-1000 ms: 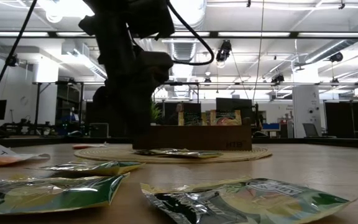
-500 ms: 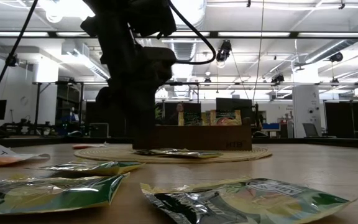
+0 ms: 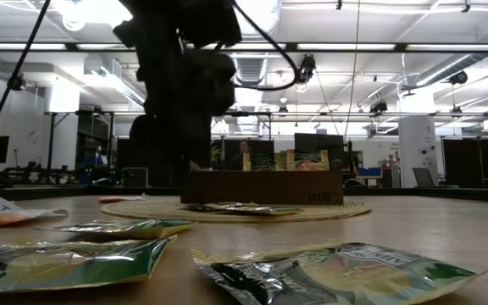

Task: Pick & Place Tea
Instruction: Put the yellow tea bag into the middle section of the wooden organizer

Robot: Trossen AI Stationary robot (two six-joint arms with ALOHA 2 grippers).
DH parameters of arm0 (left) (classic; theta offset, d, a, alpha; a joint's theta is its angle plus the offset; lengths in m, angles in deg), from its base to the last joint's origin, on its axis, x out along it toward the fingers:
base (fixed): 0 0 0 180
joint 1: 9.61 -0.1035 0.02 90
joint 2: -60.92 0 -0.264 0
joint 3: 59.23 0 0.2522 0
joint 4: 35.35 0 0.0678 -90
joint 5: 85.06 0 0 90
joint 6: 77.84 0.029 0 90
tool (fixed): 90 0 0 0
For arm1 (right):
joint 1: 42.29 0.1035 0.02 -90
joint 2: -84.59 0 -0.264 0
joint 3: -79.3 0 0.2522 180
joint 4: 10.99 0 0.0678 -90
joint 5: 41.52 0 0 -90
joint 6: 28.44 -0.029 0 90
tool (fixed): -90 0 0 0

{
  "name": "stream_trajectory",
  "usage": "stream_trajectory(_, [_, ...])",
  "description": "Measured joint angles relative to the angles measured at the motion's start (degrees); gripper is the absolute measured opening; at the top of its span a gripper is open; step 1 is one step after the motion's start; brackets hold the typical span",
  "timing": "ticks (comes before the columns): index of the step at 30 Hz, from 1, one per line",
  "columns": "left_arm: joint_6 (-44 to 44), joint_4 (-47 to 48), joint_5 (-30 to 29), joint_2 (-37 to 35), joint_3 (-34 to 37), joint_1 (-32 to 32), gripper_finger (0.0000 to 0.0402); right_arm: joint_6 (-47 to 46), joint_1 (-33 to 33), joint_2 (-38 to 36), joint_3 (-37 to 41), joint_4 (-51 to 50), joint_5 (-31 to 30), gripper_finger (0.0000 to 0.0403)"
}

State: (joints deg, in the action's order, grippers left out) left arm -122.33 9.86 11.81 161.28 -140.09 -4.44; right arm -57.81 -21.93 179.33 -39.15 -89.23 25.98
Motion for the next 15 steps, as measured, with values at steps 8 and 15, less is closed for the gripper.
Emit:
stream_trajectory(8, [7.51,13.48,-5.95,3.3,-12.34,-0.32,0.0223,0.0,-0.01,0.0,0.0,0.0,-0.13,0.0219])
stream_trajectory(15, [9.34,20.03,-6.33,10.12,-18.13,-1.09,0.0222,-0.22,-0.02,0.0,0.0,-0.03,-0.11,0.0219])
